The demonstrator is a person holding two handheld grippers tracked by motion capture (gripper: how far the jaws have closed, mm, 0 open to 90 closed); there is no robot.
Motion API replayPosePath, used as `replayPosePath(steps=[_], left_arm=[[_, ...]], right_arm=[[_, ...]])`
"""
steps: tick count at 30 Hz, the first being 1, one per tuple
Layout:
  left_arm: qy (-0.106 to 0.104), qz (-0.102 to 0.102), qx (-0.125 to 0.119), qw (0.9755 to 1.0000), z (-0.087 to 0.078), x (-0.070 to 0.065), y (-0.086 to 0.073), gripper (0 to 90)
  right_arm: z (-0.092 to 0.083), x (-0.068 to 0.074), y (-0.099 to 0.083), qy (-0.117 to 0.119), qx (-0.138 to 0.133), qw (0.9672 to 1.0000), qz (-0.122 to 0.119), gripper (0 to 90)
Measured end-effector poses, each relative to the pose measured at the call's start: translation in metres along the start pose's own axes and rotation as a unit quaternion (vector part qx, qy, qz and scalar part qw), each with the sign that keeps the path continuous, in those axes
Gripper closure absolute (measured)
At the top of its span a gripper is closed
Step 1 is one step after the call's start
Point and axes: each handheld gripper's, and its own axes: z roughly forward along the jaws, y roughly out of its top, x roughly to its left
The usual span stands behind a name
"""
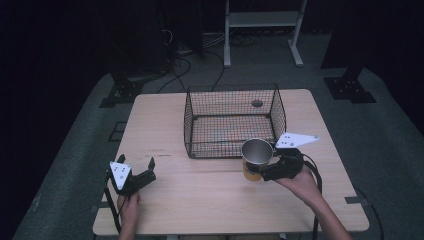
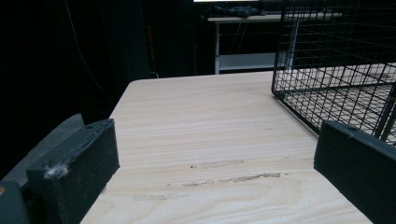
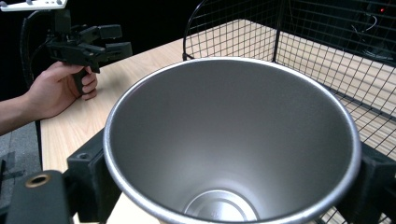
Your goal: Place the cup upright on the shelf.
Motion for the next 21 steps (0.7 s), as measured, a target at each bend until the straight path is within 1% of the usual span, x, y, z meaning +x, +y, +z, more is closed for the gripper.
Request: replayPosePath(steps=[6, 21], left_arm=[[0.000, 0.000, 0.000, 1.0000, 0.000, 0.000, 0.000, 0.0], [-0.001, 0.000, 0.000, 1.0000, 0.000, 0.000, 0.000, 0.0]], right_arm=[[-0.001, -0.003, 0.011, 0.007, -0.004, 1.0000, 0.001, 11.8], [0.001, -0.015, 0.036, 0.010, -0.008, 0.9999, 0.002, 11.8]])
